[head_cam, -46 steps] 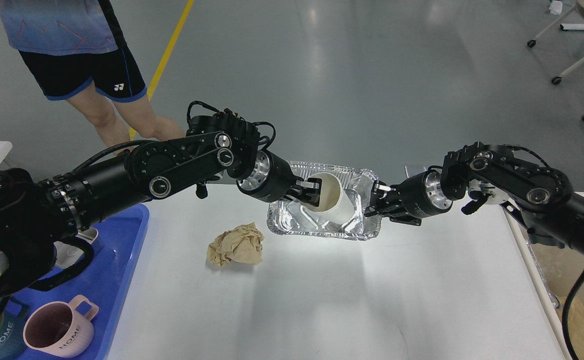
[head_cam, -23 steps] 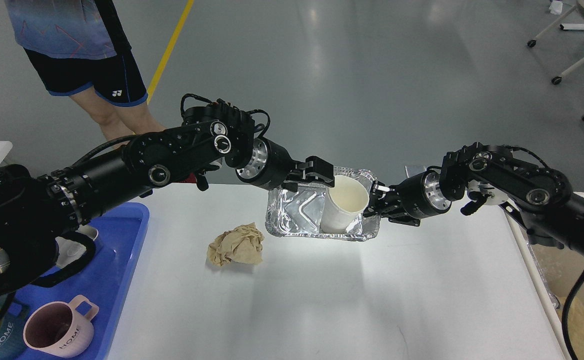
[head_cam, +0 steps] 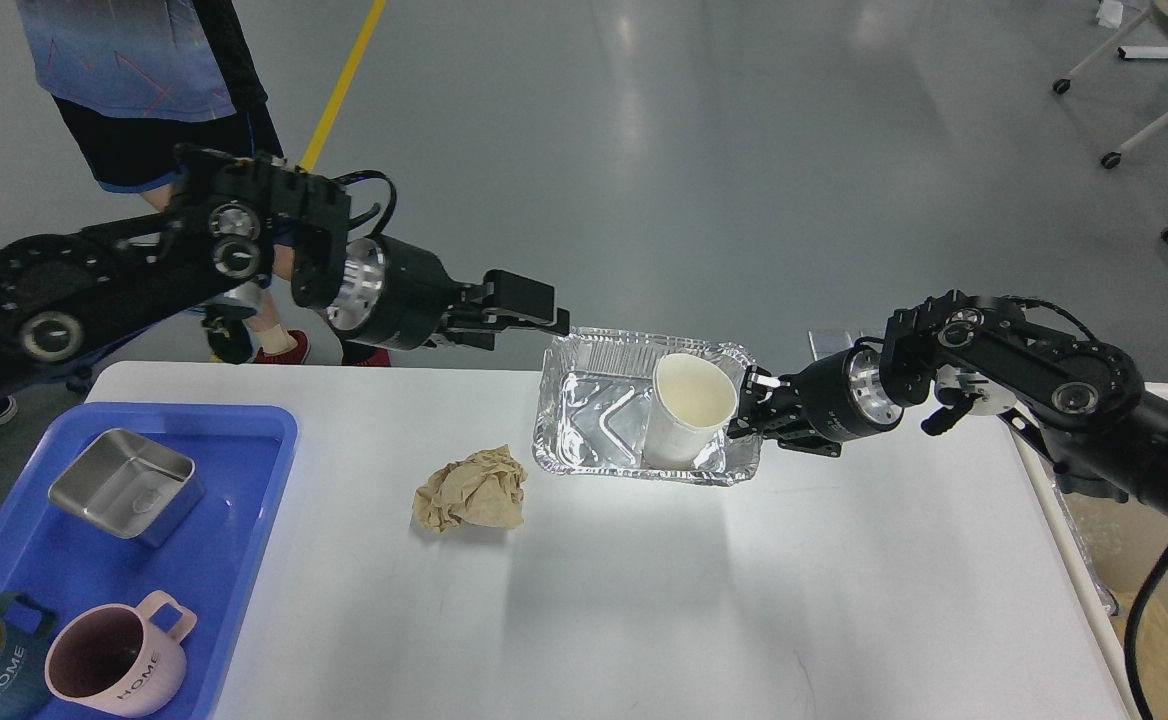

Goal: Tidy desktop
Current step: 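Release the cup and withdraw the left gripper from the foil tray, then reach the left gripper to the crumpled brown paper bag and grasp it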

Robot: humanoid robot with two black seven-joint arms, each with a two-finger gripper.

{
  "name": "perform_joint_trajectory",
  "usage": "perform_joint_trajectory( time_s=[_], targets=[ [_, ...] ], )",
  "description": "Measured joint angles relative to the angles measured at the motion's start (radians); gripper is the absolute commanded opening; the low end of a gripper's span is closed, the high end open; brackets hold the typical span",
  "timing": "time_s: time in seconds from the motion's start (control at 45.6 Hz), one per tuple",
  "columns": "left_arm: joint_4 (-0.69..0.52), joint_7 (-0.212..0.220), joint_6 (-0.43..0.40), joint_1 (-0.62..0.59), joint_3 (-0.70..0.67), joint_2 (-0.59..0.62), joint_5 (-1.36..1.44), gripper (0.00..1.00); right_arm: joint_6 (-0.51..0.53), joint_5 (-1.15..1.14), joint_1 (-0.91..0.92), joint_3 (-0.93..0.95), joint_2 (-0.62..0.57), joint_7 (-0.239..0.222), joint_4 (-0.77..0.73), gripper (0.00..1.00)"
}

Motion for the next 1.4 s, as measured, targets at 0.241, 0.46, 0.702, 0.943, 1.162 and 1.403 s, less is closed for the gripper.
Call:
perform_joint_trajectory(
  time_s=[0.241,0.46,0.702,0.943,1.162,1.403],
  targets=[
    [-0.276,-0.006,0.030,0.097,0.030,0.386,0.015,0.83,-0.002,0.000,-0.001,-0.001,0.006,0.000,-0.001,0.00],
    [-0.301,-0.063,0.025,0.121,0.024,0.605,0.010,0.77,-0.002,0.000,-0.003,-0.001,0.006,0.000,-0.002,0.00],
    [-0.305,-0.180,0.021,0.127,0.022,0.802,-0.038,0.81,-0.002,-0.001,-0.008,-0.001,0.005,0.000,-0.002,0.00],
    [-0.288,-0.184,0.023,0.142,0.056,0.810,-0.077,0.89,-0.003,-0.005,-0.013,0.000,0.009,0.000,-0.002,0.00],
    [-0.195,-0.171,0.030,0.185,0.067,0.621,-0.127,0.97,-0.003,-0.006,-0.014,0.000,0.007,0.000,-0.003,0.00],
    [0.019,-0.165,0.059,0.219,0.067,0.353,-0.190,0.97,-0.003,-0.006,-0.033,0.020,0.000,0.000,0.000,0.00]
  ],
)
